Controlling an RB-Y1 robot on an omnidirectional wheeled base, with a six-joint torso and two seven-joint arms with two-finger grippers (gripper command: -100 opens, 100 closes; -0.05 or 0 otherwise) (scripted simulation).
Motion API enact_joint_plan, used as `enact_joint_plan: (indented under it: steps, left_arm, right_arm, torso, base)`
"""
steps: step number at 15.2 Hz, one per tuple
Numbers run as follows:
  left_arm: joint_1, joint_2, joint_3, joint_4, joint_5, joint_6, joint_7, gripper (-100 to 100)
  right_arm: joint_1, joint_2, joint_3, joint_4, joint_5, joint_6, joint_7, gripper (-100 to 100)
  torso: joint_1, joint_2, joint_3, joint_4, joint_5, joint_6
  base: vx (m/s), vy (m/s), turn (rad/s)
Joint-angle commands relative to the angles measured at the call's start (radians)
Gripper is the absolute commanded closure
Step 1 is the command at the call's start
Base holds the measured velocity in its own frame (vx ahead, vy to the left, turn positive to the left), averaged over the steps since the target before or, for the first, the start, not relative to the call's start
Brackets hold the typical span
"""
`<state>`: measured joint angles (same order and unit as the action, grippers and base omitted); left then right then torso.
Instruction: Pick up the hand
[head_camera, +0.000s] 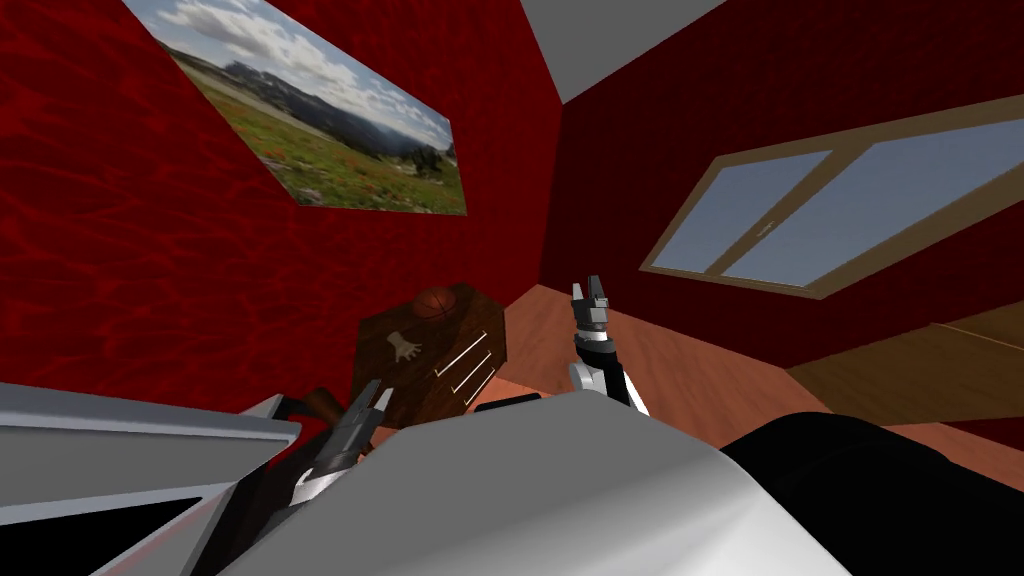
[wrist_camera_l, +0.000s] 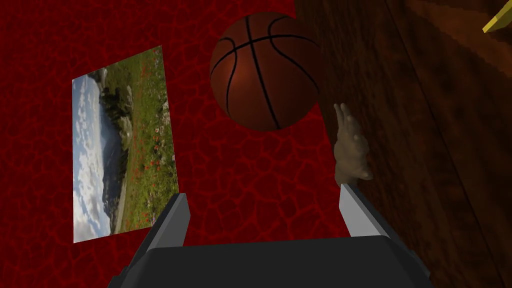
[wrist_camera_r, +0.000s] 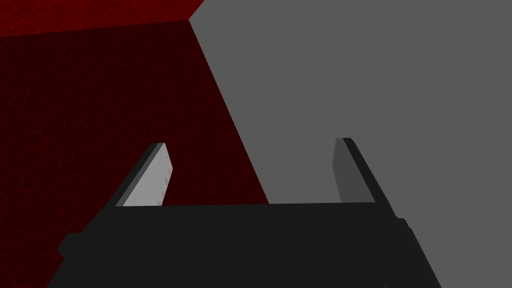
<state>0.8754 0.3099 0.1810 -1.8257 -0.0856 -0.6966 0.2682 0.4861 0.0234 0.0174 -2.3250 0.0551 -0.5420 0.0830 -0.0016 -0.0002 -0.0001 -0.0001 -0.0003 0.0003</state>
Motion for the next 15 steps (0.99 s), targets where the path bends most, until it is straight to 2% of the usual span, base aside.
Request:
enact_joint_plan:
  steps: [1,2,3,4,5,6,7,8,9,10,12,13,15]
  left_arm:
    - [0.042,0.008,0.013,0.035,-0.009,-0.012,0.013,-100]
    - [0.042,0.008,0.013,0.035,-0.009,-0.012,0.013,-100]
    - [0.074,0.026,0.035,0.089,-0.021,-0.022,0.033,-100]
    - [0.078,0.026,0.035,0.089,-0.021,-0.022,0.033,-100]
    - [0.111,0.043,0.056,0.132,-0.033,-0.032,0.053,-100]
    - [0.114,0.043,0.056,0.144,-0.033,-0.032,0.053,-100]
    - [0.139,0.061,0.078,0.174,-0.045,-0.042,0.073,-100]
    - [0.148,0.061,0.078,0.200,-0.045,-0.042,0.073,-100]
    - [0.149,0.061,0.078,0.200,-0.045,-0.042,0.073,-100]
    - [0.177,0.078,0.099,0.254,-0.056,-0.052,0.094,-100]
    - [0.184,0.078,0.099,0.256,-0.056,-0.052,0.094,-100]
    - [0.210,0.095,0.121,0.311,-0.068,-0.062,0.114,-100]
    - [0.219,0.095,0.121,0.311,-0.068,-0.062,0.114,-100]
  right_arm:
    - [0.000,0.000,0.000,0.000,0.000,0.000,0.000,0]
    - [0.000,0.000,0.000,0.000,0.000,0.000,0.000,0]
    - [0.000,0.000,0.000,0.000,0.000,0.000,0.000,0]
    - [0.000,0.000,0.000,0.000,0.000,0.000,0.000,0]
    - [0.000,0.000,0.000,0.000,0.000,0.000,0.000,0]
    - [0.000,0.000,0.000,0.000,0.000,0.000,0.000,0]
    - [0.000,0.000,0.000,0.000,0.000,0.000,0.000,0]
    - [0.000,0.000,0.000,0.000,0.000,0.000,0.000,0]
    - [0.000,0.000,0.000,0.000,0.000,0.000,0.000,0]
    - [0.000,0.000,0.000,0.000,0.000,0.000,0.000,0]
    - [0.000,0.000,0.000,0.000,0.000,0.000,0.000,0]
    - [0.000,0.000,0.000,0.000,0.000,0.000,0.000,0]
    - [0.000,0.000,0.000,0.000,0.000,0.000,0.000,0]
  torso:
    - [0.000,0.000,0.000,0.000,0.000,0.000]
    - [0.000,0.000,0.000,0.000,0.000,0.000]
    - [0.000,0.000,0.000,0.000,0.000,0.000]
    - [0.000,0.000,0.000,0.000,0.000,0.000]
    - [0.000,0.000,0.000,0.000,0.000,0.000]
    - [0.000,-0.001,0.000,0.000,0.000,0.000]
    - [0.000,-0.001,-0.001,0.000,0.000,0.000]
    - [0.000,-0.001,-0.001,0.000,0.000,0.000]
    - [0.000,-0.002,-0.001,0.000,0.000,0.000]
    - [0.000,-0.002,-0.001,0.000,0.000,0.000]
    - [0.000,-0.001,-0.001,0.000,0.000,0.000]
    - [0.001,-0.001,-0.001,0.000,0.000,0.000]
    - [0.000,-0.002,-0.001,0.000,0.000,0.000]
  base:
    - [0.019,-0.033,-0.173]
    - [0.015,-0.020,-0.073]
    - [0.018,-0.030,-0.156]
    - [0.020,-0.032,-0.173]
    - [0.031,-0.040,-0.227]
    - [0.036,-0.037,-0.192]
    - [0.045,-0.036,-0.240]
    - [0.051,-0.027,-0.195]
    - [0.036,-0.014,-0.055]
    - [0.034,-0.026,-0.162]
    - [0.033,-0.019,-0.131]
    - [0.039,-0.020,-0.212]
    - [0.044,-0.015,-0.118]
